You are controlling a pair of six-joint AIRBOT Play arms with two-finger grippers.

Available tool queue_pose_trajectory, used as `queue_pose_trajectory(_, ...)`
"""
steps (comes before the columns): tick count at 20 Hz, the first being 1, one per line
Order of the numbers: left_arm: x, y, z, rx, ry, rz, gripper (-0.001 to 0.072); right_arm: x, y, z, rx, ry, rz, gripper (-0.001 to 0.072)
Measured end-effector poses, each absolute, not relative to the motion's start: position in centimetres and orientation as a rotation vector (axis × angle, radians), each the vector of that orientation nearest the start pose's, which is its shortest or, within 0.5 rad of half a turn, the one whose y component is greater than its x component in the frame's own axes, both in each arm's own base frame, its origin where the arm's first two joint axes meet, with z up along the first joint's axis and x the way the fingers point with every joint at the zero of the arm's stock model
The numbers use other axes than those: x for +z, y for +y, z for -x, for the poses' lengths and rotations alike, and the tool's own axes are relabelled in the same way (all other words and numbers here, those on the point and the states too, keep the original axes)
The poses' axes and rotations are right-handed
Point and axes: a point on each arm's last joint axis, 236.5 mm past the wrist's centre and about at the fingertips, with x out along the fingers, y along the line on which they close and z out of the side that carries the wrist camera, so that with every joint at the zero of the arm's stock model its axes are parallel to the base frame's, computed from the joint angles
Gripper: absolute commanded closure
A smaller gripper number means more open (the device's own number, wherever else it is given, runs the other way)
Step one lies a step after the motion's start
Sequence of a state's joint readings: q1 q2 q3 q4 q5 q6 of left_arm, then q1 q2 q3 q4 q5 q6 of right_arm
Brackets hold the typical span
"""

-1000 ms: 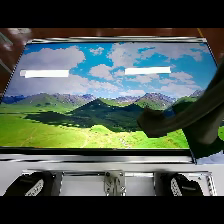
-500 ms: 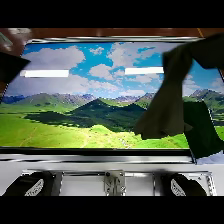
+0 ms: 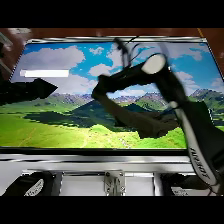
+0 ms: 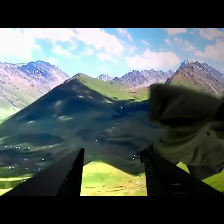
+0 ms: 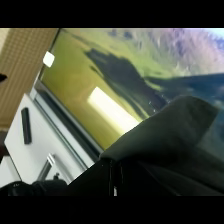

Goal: Fold the shirts.

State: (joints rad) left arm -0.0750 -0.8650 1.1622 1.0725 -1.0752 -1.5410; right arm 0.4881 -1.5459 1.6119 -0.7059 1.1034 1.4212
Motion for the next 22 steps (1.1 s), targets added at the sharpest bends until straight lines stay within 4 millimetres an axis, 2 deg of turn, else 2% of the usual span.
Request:
queue_pose_trajectory(1, 19.2, -12.5, -34.7, -0.398, 0.781, 0.343, 0.0221, 12.2, 39.5, -35.8, 1.016, 1.123, -0.375, 0.0040)
queue_pose_trajectory(3, 18.1, -12.3, -35.0, -0.384, 0.793, 0.353, 0.0123, 9.0, 41.3, -34.9, 1.023, 1.183, -0.342, 0.0040)
queue_pose_trajectory(5, 16.6, -12.2, -35.3, -0.373, 0.826, 0.358, 0.0123, 7.4, 40.5, -35.6, 0.995, 1.200, -0.304, 0.0040)
queue_pose_trajectory(6, 15.9, -12.2, -35.6, -0.366, 0.844, 0.366, 0.0122, 6.9, 38.9, -36.5, 0.962, 1.206, -0.280, 0.0040)
queue_pose_trajectory(7, 15.0, -12.2, -35.8, -0.358, 0.870, 0.378, 0.0123, 6.6, 36.6, -37.7, 0.919, 1.207, -0.256, 0.0039)
queue_pose_trajectory(9, 13.0, -12.4, -36.3, -0.350, 0.925, 0.402, 0.0122, 6.7, 30.0, -40.3, 0.797, 1.217, -0.217, 0.0040)
queue_pose_trajectory(11, 10.4, -13.0, -36.3, -0.349, 1.009, 0.425, 0.0122, 6.6, 21.4, -42.2, 0.635, 1.256, -0.189, 0.0040)
queue_pose_trajectory(12, 8.6, -13.4, -36.2, -0.352, 1.064, 0.434, 0.0099, 6.7, 16.6, -42.7, 0.542, 1.279, -0.190, 0.0040)
queue_pose_trajectory(13, 6.6, -14.0, -35.8, -0.354, 1.129, 0.437, 0.0086, 6.4, 12.0, -42.6, 0.450, 1.317, -0.193, 0.0039)
queue_pose_trajectory(14, 5.0, -14.5, -35.5, -0.356, 1.181, 0.441, 0.0086, 6.2, 8.2, -42.0, 0.378, 1.357, -0.207, 0.0039)
queue_pose_trajectory(16, 1.4, -15.7, -34.5, -0.363, 1.296, 0.441, 0.0086, 5.8, 1.7, -40.5, 0.246, 1.418, -0.261, 0.0040)
queue_pose_trajectory(17, -0.1, -16.4, -34.1, -0.367, 1.344, 0.442, 0.0085, 5.3, -0.9, -39.5, 0.194, 1.450, -0.290, 0.0039)
queue_pose_trajectory(18, -1.6, -16.9, -33.7, -0.369, 1.390, 0.440, 0.0085, 5.0, -2.5, -38.5, 0.167, 1.478, -0.319, 0.0039)
queue_pose_trajectory(19, -2.8, -17.4, -33.3, -0.371, 1.431, 0.439, 0.0057, 4.4, -3.9, -37.5, 0.146, 1.508, -0.345, 0.0038)
queue_pose_trajectory(20, -3.8, -17.7, -32.9, -0.370, 1.465, 0.440, -0.0013, 3.7, -5.2, -36.6, 0.122, 1.532, -0.367, 0.0035)
queue_pose_trajectory(22, -5.9, -18.0, -32.2, -0.359, 1.535, 0.445, -0.0013, 2.2, -6.7, -34.7, 0.100, 1.584, -0.410, 0.0035)
